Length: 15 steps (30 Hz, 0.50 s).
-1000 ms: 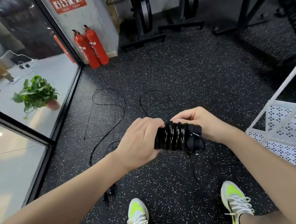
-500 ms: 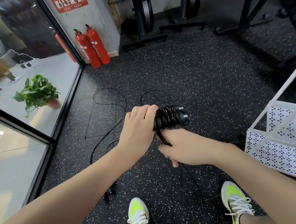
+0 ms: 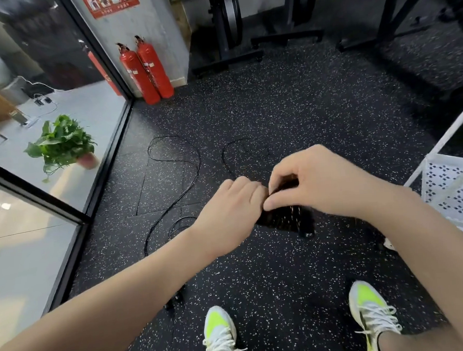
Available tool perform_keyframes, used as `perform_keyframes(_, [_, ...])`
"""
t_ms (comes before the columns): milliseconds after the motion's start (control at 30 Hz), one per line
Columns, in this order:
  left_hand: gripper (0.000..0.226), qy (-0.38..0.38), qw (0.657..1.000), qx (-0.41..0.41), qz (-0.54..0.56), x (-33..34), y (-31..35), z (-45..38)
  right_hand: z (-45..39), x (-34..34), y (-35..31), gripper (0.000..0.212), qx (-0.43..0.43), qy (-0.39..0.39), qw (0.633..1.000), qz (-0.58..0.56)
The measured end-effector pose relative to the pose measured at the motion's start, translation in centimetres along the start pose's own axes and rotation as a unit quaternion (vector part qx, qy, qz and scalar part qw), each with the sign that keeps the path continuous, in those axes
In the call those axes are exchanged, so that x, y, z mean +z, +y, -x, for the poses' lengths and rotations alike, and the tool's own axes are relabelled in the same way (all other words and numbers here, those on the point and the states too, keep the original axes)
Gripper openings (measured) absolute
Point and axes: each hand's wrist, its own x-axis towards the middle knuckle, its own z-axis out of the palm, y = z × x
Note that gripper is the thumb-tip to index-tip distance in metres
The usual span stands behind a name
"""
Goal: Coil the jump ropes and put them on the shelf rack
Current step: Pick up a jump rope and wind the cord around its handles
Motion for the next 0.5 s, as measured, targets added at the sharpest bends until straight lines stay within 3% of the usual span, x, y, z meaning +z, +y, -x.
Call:
perform_keyframes(133, [0.041,0.035,0.996,-0.008,0.081,0.6,0.9,0.7,-0.4,-0.7,2.1,0.008,0.019,0.002,0.988,-0.153])
perform_keyframes(267, [0.052,0.056,0.99,-0.015,0.132,0.5,0.5,0.6,-0.8,0.2,4.1,0.007,0.033,0.013,0.977,-0.21])
perform_keyframes(433, [0.038,0.083,0.982,0.026,0.167,0.2,0.5,0.4,-1.0,1.4,5.7,0.02,0.028,0.023,0.957,-0.288])
perform_keyframes(500, [0.039,0.099,0.976,0.026,0.19,0.2,0.5,0.5,-0.9,2.1,6.0,0.016,0.048,0.024,0.931,-0.36])
